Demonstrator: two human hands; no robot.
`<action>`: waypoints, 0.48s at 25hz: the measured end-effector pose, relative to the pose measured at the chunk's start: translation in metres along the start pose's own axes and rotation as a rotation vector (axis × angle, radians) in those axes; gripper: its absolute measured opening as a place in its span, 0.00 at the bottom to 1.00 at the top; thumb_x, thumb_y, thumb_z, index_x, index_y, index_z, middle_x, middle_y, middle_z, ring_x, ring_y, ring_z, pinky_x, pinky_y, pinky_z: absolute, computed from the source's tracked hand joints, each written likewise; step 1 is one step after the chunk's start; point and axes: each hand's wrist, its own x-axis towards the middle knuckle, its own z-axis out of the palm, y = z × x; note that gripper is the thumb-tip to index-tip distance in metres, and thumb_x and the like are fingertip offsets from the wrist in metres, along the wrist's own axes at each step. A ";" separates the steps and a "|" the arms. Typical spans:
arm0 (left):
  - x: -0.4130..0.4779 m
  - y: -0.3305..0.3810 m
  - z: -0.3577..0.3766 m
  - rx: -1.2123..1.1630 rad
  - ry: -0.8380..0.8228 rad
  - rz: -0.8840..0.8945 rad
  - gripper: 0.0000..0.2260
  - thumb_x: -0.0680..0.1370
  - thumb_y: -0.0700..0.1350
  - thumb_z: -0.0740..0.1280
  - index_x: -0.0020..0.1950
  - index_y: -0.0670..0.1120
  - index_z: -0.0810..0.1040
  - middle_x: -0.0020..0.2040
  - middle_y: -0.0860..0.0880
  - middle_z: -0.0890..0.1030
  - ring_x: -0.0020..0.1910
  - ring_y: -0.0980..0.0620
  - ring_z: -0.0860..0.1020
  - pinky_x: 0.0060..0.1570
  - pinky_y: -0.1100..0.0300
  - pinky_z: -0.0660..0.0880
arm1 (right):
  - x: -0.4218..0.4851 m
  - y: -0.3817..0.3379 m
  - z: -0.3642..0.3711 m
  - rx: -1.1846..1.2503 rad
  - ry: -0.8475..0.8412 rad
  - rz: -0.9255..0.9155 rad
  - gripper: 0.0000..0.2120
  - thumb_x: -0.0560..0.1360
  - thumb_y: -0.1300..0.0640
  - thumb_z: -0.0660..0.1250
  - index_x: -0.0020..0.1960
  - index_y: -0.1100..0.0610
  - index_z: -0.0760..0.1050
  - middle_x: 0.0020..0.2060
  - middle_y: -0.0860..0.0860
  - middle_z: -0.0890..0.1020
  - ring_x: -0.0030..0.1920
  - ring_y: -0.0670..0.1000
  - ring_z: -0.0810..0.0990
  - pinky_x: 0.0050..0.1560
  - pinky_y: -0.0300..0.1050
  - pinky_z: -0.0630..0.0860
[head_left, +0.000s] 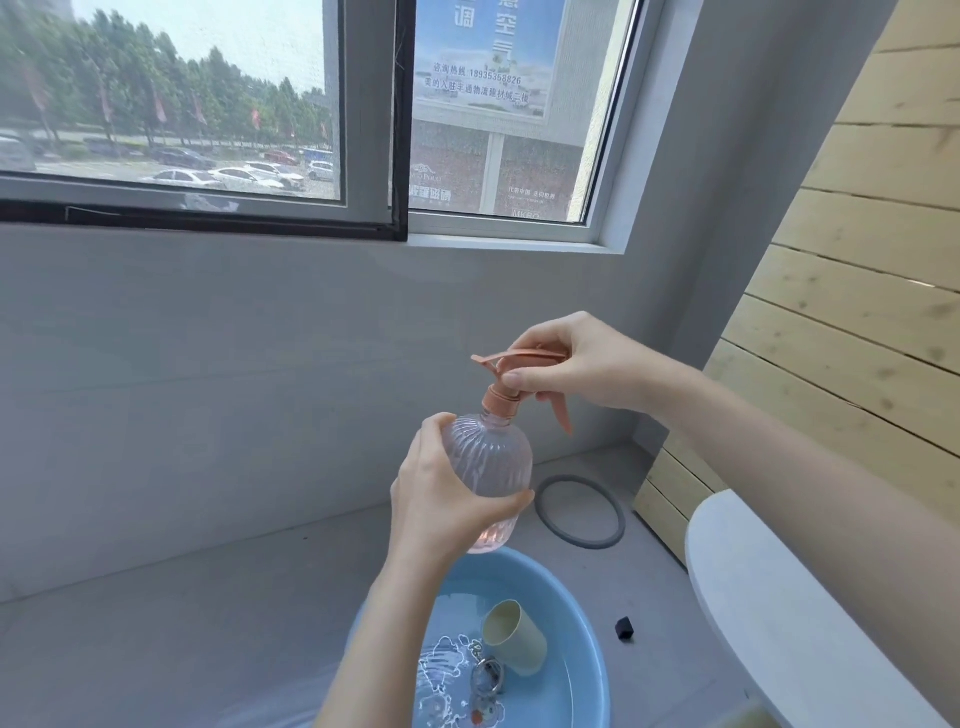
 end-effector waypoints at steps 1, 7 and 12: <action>-0.001 0.000 0.000 0.007 -0.004 0.006 0.41 0.59 0.56 0.80 0.66 0.54 0.65 0.59 0.59 0.72 0.54 0.59 0.68 0.51 0.64 0.64 | 0.000 -0.002 -0.003 -0.025 -0.027 0.012 0.07 0.72 0.57 0.73 0.49 0.57 0.82 0.37 0.50 0.84 0.35 0.42 0.80 0.40 0.36 0.77; -0.002 0.003 0.002 0.012 -0.013 0.010 0.41 0.59 0.56 0.80 0.67 0.54 0.64 0.61 0.59 0.71 0.59 0.57 0.69 0.52 0.65 0.63 | -0.002 -0.020 -0.003 -0.308 -0.084 0.032 0.05 0.71 0.53 0.71 0.46 0.51 0.82 0.39 0.47 0.84 0.34 0.39 0.77 0.37 0.35 0.74; -0.005 0.006 0.002 0.020 -0.001 0.047 0.42 0.59 0.56 0.80 0.68 0.53 0.64 0.62 0.58 0.71 0.61 0.56 0.69 0.54 0.64 0.64 | -0.002 -0.031 0.002 -0.423 -0.076 0.075 0.12 0.66 0.50 0.75 0.42 0.58 0.81 0.32 0.48 0.81 0.34 0.45 0.77 0.34 0.38 0.71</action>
